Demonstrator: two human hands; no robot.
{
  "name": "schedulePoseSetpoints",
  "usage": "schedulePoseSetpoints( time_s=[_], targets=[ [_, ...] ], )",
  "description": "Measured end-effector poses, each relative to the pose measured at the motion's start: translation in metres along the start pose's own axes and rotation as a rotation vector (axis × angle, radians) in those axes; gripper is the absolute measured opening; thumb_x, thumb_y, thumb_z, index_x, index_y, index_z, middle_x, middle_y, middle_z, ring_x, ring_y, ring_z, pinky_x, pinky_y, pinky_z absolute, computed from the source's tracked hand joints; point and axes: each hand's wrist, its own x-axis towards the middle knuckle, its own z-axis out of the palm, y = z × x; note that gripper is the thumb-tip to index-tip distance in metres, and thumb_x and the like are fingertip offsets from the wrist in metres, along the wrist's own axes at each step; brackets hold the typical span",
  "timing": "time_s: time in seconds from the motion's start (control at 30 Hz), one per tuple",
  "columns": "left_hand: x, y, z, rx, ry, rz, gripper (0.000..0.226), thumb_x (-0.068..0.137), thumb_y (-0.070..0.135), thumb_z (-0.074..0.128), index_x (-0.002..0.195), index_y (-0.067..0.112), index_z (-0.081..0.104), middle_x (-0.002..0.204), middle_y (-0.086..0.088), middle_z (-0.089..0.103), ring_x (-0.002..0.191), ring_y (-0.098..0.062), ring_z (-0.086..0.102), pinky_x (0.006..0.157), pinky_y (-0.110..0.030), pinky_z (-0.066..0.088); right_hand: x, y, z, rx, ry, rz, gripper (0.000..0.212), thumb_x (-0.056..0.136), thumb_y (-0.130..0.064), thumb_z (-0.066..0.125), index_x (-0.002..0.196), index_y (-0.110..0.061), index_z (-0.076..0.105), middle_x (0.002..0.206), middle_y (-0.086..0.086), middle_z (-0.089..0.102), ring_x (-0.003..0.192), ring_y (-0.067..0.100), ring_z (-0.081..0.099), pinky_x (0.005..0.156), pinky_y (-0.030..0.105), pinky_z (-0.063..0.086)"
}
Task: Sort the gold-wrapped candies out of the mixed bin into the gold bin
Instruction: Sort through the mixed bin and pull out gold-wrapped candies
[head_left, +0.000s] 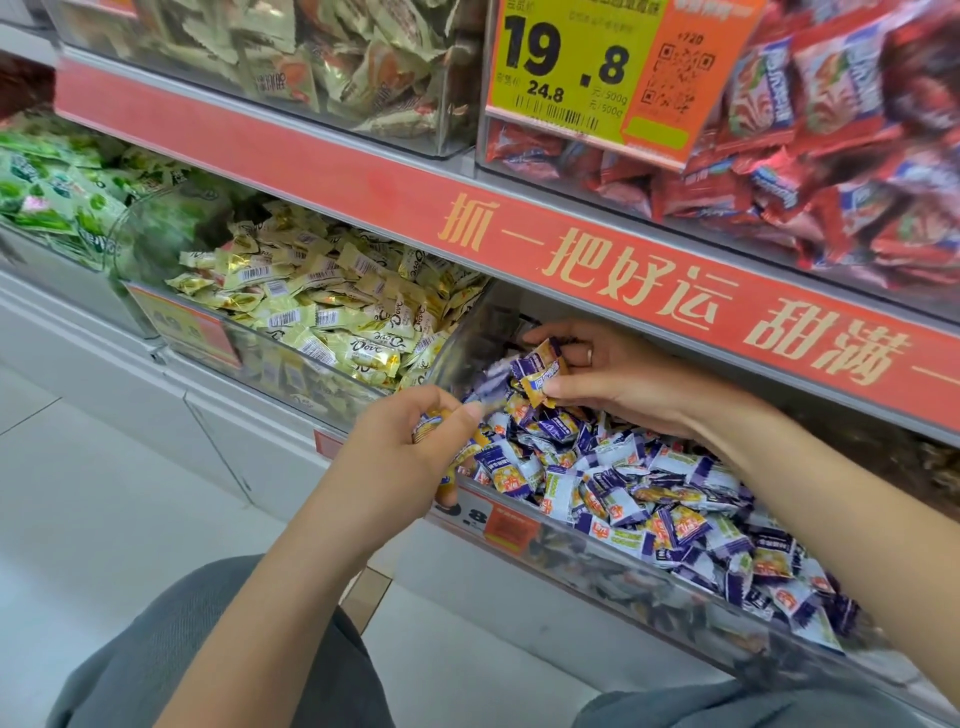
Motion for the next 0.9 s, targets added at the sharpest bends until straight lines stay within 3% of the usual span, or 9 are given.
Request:
schedulePoseSetpoints(
  time_s=[0.1, 0.2, 0.33, 0.43, 0.5, 0.67, 0.73, 0.83, 0.9],
  targets=[
    [0.000, 0.002, 0.000, 0.004, -0.015, -0.003, 0.030, 0.089, 0.045, 0.054, 0.080, 0.016, 0.058, 0.069, -0.008, 0.055, 0.044, -0.010, 0.053, 0.038, -0.016, 0.031, -0.010, -0.002, 0.000, 0.011, 0.042, 0.005, 0.050, 0.075, -0.003, 0.072, 0.117, -0.024, 0.056, 0.123, 0.020, 0.055, 0.104, 0.024, 0.062, 0.088, 0.034, 0.054],
    [0.001, 0.002, 0.000, -0.012, -0.008, -0.004, 0.030, 0.089, 0.044, 0.055, 0.082, 0.016, 0.059, 0.070, -0.006, 0.056, 0.044, -0.010, 0.052, 0.037, -0.016, 0.030, -0.018, -0.004, 0.002, 0.020, 0.071, 0.039, 0.053, 0.078, -0.005, 0.073, 0.125, -0.018, 0.054, 0.122, 0.016, 0.061, 0.110, 0.026, 0.061, 0.102, 0.040, 0.047],
    [0.001, 0.006, 0.005, -0.049, -0.005, -0.006, 0.024, 0.091, 0.038, 0.057, 0.084, 0.015, 0.061, 0.062, 0.007, 0.053, 0.043, -0.009, 0.052, 0.038, -0.017, 0.031, -0.029, -0.005, 0.009, 0.119, 0.076, 0.051, 0.033, 0.088, 0.004, 0.058, 0.118, -0.010, 0.061, 0.100, 0.009, 0.071, 0.091, 0.016, 0.066, 0.082, 0.020, 0.054],
    [0.006, 0.008, 0.012, 0.065, 0.021, 0.089, 0.015, 0.093, 0.034, 0.055, 0.095, 0.021, 0.063, 0.073, 0.010, 0.052, 0.041, -0.006, 0.054, 0.037, -0.018, 0.037, -0.034, -0.005, 0.014, 0.189, 0.096, 0.078, 0.031, 0.088, 0.007, 0.056, 0.113, -0.009, 0.063, 0.097, 0.012, 0.071, 0.086, 0.014, 0.068, 0.074, 0.019, 0.054],
    [0.010, 0.010, 0.019, 0.157, 0.029, 0.169, 0.016, 0.094, 0.033, 0.054, 0.105, 0.026, 0.061, 0.083, 0.008, 0.059, 0.043, -0.008, 0.057, 0.041, -0.026, 0.049, -0.038, -0.006, 0.018, 0.225, 0.077, 0.079, 0.031, 0.087, 0.008, 0.057, 0.112, -0.009, 0.063, 0.096, 0.012, 0.072, 0.084, 0.014, 0.069, 0.073, 0.019, 0.055],
    [0.013, 0.007, 0.035, 0.313, 0.162, 0.302, 0.021, 0.094, 0.034, 0.053, 0.081, 0.017, 0.053, 0.064, -0.013, 0.058, 0.055, -0.030, 0.059, 0.048, -0.043, 0.042, -0.050, -0.012, 0.024, 0.161, 0.102, 0.094, 0.031, 0.088, 0.006, 0.059, 0.115, -0.009, 0.059, 0.087, 0.013, 0.068, 0.065, 0.010, 0.066, 0.052, 0.017, 0.050],
    [0.015, 0.006, 0.035, 0.335, 0.229, 0.283, 0.021, 0.094, 0.035, 0.052, 0.089, 0.015, 0.056, 0.069, -0.010, 0.060, 0.059, -0.030, 0.062, 0.054, -0.041, 0.046, -0.057, -0.009, 0.020, 0.145, 0.208, 0.081, 0.025, 0.086, 0.003, 0.062, 0.107, -0.013, 0.064, 0.089, 0.017, 0.065, 0.070, 0.014, 0.064, 0.059, 0.022, 0.056],
    [0.013, 0.007, 0.034, 0.380, 0.243, 0.272, 0.034, 0.094, 0.038, 0.052, 0.122, 0.018, 0.055, 0.098, 0.000, 0.067, 0.077, -0.025, 0.066, 0.063, -0.030, 0.042, -0.075, -0.006, 0.018, 0.207, 0.330, 0.052, 0.021, 0.086, 0.005, 0.061, 0.099, -0.009, 0.066, 0.091, 0.016, 0.064, 0.074, 0.020, 0.061, 0.074, 0.033, 0.058],
    [0.005, 0.013, 0.038, 0.286, 0.259, 0.287, 0.031, 0.094, 0.038, 0.052, 0.121, 0.022, 0.054, 0.095, -0.001, 0.065, 0.081, -0.027, 0.065, 0.065, -0.030, 0.043, -0.093, -0.006, 0.023, 0.195, 0.366, 0.024, 0.020, 0.086, 0.005, 0.061, 0.098, -0.010, 0.067, 0.101, 0.013, 0.071, 0.083, 0.022, 0.063, 0.079, 0.031, 0.056]
  ],
)
